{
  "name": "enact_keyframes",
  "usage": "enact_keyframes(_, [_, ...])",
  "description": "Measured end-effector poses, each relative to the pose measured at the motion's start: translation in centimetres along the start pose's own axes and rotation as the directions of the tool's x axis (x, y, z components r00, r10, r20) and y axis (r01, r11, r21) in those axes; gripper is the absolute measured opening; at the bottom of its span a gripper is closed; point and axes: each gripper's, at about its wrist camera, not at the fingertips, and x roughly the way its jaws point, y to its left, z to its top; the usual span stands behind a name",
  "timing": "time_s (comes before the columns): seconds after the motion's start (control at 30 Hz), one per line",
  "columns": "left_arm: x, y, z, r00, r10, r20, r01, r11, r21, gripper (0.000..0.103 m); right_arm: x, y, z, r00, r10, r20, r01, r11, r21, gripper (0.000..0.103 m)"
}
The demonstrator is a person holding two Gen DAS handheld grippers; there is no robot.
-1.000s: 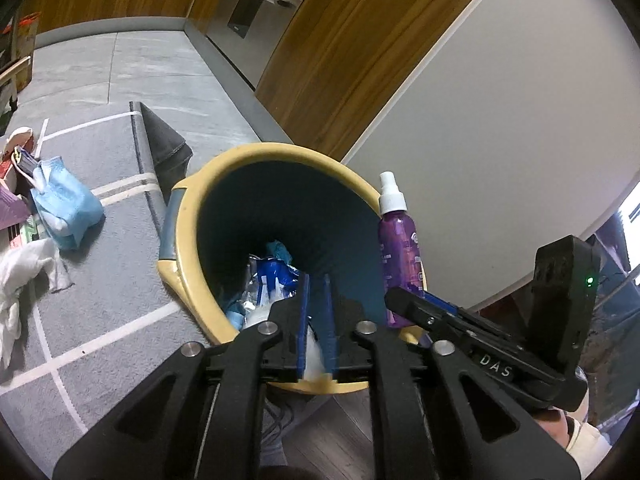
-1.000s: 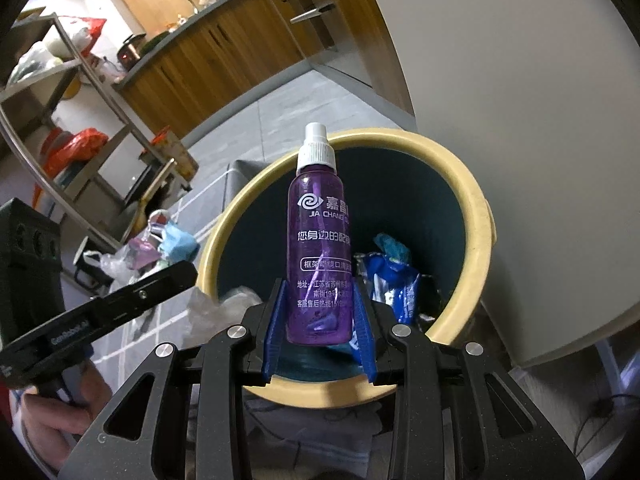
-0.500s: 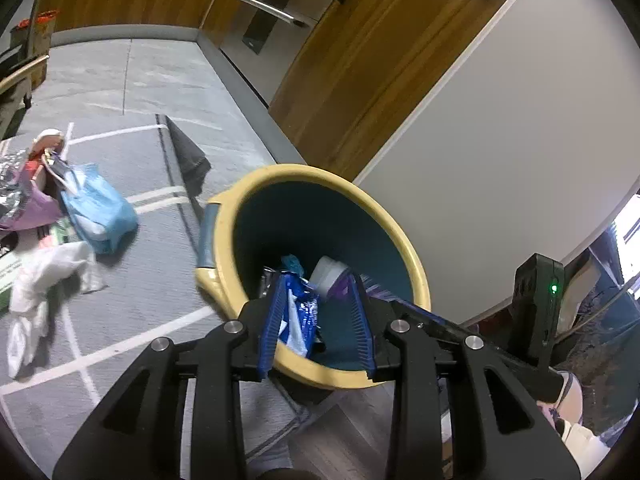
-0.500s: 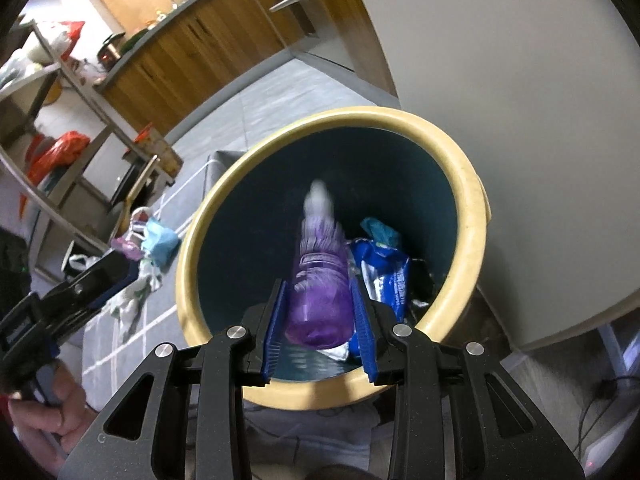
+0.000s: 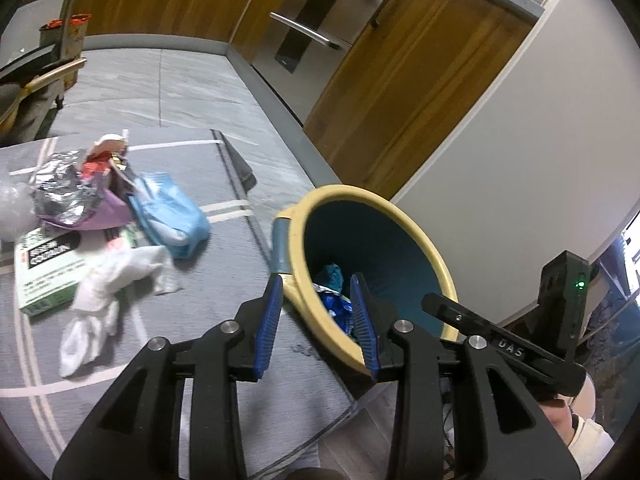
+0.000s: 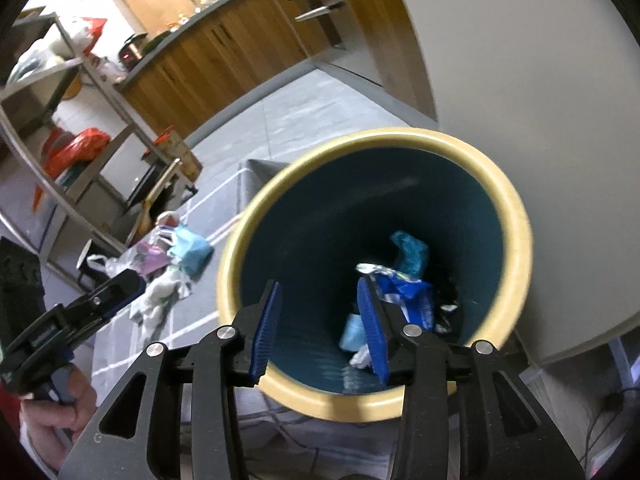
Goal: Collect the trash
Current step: 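Grasp the clear plastic bag with the left tool while the right tool grasps the white glove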
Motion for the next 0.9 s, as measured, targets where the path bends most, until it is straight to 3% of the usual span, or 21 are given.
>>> enact_keyframes(0.17, [-1.8,1.8,0.1,0.999,0.032,0.024,-0.031,0.999,-0.021,0.036,0.3,2.3,-0.1,1.000,0.024,-0.002,-0.024,0.998,-0.049,0.047])
enact_keyframes(0.33, [-4.6,4.0,0.1,0.994,0.086,0.074,-0.083,0.995,-0.050,0.054,0.9,4.9,-0.1,0.999,0.051,-0.018,-0.052,0.995,-0.091,0.054])
enact_keyframes(0.4, [-5.3,4.9,0.1,0.990,0.110,0.089,-0.105,0.993,-0.063,0.056,1.2,6.2,-0.3,0.998,0.064,-0.027,-0.066,0.992,-0.110,0.056])
enact_keyframes(0.9, [-10.9,12.5,-1.6,0.963,0.234,0.133,-0.205,0.958,-0.200,0.061,5.1,13.7,-2.7,0.986,0.117,-0.117,-0.138,0.971,-0.197,0.060])
